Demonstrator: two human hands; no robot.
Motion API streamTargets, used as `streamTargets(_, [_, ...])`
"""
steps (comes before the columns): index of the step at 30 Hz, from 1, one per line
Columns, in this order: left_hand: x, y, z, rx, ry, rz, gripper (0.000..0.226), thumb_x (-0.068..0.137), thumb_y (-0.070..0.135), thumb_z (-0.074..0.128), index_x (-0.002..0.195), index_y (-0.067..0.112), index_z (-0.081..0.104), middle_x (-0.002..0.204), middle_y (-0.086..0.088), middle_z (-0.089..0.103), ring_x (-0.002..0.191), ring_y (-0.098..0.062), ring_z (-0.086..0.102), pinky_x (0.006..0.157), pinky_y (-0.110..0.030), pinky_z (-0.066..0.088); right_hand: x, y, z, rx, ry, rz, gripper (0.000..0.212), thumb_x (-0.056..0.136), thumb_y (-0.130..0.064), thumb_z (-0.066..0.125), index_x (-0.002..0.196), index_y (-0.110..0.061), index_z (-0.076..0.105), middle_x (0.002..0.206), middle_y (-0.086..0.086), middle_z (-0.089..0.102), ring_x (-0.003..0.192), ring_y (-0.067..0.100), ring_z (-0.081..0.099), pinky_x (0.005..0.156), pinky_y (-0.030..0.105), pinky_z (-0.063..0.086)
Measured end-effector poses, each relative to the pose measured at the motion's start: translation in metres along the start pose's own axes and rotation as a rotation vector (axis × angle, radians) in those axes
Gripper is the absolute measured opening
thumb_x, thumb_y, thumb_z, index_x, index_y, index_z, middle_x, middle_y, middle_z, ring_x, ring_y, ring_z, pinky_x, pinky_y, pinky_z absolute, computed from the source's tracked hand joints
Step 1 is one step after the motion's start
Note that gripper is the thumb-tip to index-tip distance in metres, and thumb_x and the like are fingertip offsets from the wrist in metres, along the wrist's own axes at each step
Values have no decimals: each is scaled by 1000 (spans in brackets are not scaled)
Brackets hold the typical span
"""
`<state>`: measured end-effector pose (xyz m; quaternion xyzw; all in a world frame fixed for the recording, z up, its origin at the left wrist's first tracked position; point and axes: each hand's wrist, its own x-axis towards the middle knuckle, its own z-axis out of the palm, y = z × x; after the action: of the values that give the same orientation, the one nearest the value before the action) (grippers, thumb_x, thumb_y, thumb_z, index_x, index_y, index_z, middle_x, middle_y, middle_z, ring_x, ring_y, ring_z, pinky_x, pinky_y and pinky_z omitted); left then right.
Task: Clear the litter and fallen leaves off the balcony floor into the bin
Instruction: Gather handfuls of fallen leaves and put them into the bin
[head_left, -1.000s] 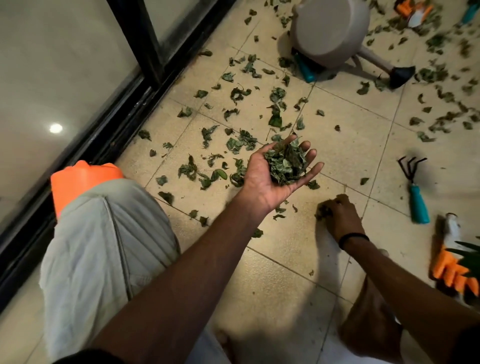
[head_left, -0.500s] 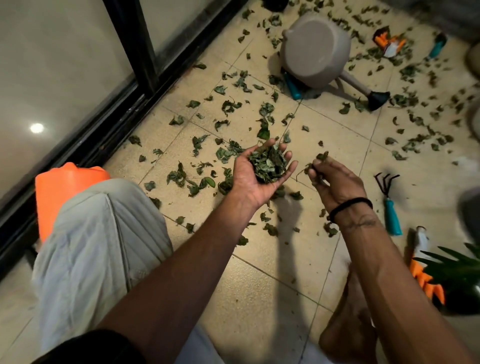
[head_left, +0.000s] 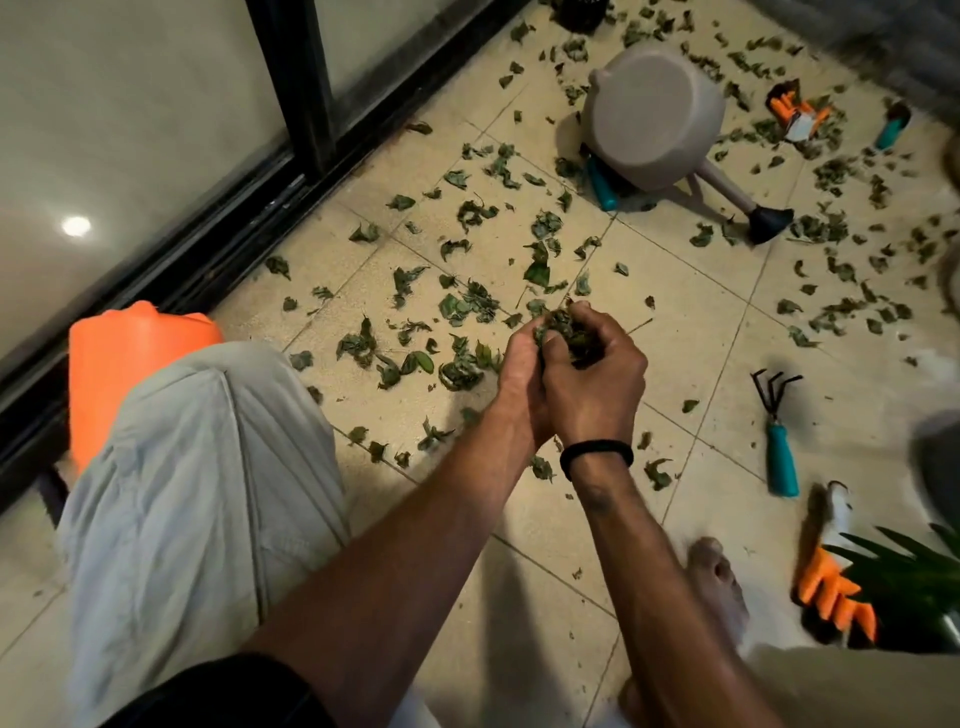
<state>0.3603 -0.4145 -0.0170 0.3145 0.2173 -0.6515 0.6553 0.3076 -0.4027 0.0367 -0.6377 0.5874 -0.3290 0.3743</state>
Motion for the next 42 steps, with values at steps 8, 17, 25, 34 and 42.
streamTargets(8, [2,5,-6,-77,-183,28,31,102,24,44,100,9,71,94,-14,73,88,-27,72,80,-39,62,6,-28,-30,-110,-41,-83,41,98,-1,50,127,-23,68,124,-10,68,109,-2,60,92,5,47])
streamTargets(17, [-6,23,-20,-201,-205,47,36,99,29,38,100,8,68,102,-18,64,99,-34,63,107,-52,47,49,65,-47,92,127,139,20,92,-3,65,105,-17,71,100,6,75,86,19,74,77,40,64])
streamTargets(25, [-20,51,-39,-253,-293,142,39,100,27,35,97,8,68,99,-19,65,97,-34,63,101,-52,51,-11,162,-9,-655,-460,381,97,60,-67,87,138,-22,52,140,13,37,132,38,40,103,42,44])
streamTargets(34, [-33,74,-73,-231,-230,230,30,93,26,42,98,9,66,103,-17,62,98,-33,62,103,-50,50,-52,151,41,-779,-734,-105,118,48,-86,76,147,-35,37,134,2,29,125,27,31,94,42,53])
streamTargets(42, [-36,79,-87,-223,-176,245,35,99,27,36,97,9,65,101,-17,61,94,-32,62,104,-48,48,-51,154,63,-851,-744,-249,110,59,-68,85,150,-48,26,137,6,25,122,32,36,83,47,58])
